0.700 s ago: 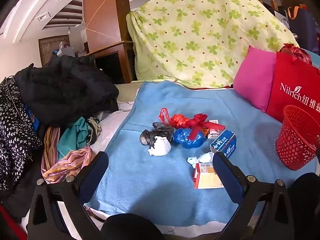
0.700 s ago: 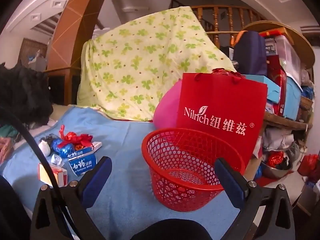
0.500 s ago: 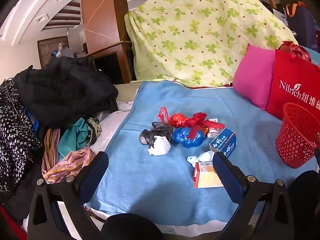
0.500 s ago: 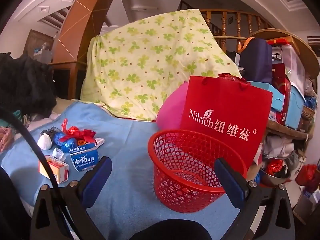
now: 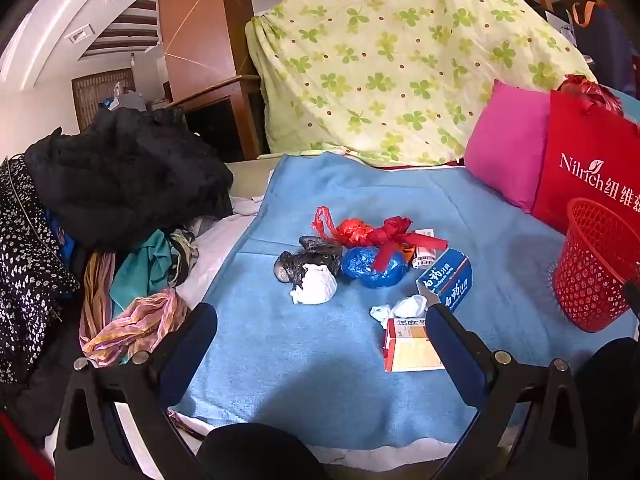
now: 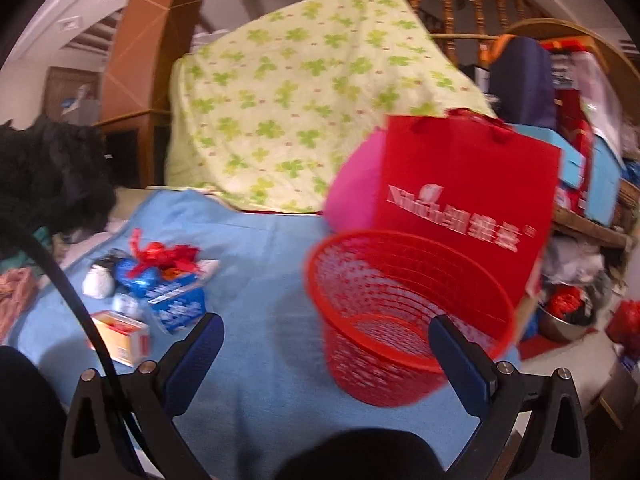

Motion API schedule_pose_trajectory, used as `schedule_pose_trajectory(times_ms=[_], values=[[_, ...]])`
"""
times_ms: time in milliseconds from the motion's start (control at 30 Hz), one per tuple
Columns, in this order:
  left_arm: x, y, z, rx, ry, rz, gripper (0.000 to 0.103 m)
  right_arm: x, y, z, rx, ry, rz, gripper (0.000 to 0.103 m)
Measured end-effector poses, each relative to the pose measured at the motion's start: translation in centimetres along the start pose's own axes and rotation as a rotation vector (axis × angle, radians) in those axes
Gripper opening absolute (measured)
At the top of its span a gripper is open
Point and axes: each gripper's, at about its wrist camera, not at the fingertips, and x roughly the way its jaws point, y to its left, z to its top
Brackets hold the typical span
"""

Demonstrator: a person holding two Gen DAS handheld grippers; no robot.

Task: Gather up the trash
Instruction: 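Move both tools toward the trash items on the blue blanket, then grasp the blue toothpaste box with the right tool while the left tool grasps the orange medicine box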

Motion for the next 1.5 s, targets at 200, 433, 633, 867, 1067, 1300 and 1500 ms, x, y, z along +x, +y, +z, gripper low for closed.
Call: schedule_pose_trajectory(times_ms=[200,433,633,867,1067,1300,1500], values=[[0.3,-0.1,0.4,0.004,0.015,0.008,0.103,0.9,3.9,4.0,-0.048,0.012,0.166,0.103],[1.2,-0.2,0.6,-0.009,0.003,0.012,0.103,5.1,6.7,6.1,-0.027,0.175,0.306,0.103],[2.7,-0.5,0.6,-0.008,0.025,0.015,0.103,8.3,7.6,6.9,0.002,0.257,0.35,0.103],[4.8,-0.9,0.2,-0.014,0.068,-0.004,0.103,11.6,7.8,7.1,0.08,0.33,0.421,0.103],[7.4,-1.0,-1.3,-0.017,0.148,-0.057,0.103,15.8,8.7,6.2,0.164,0.431,0.523,0.103],[9.3,-2.5,-2.4,-0.038,0.238,-0.18,0.103,21.7,9.5,2.5,0.34,0.618,0.621,0.103],[11.9,-4.6,-3.0,-0.061,0.312,-0.306,0.103,26.1,9.2,0.5,0.505,0.757,0.636,0.103]])
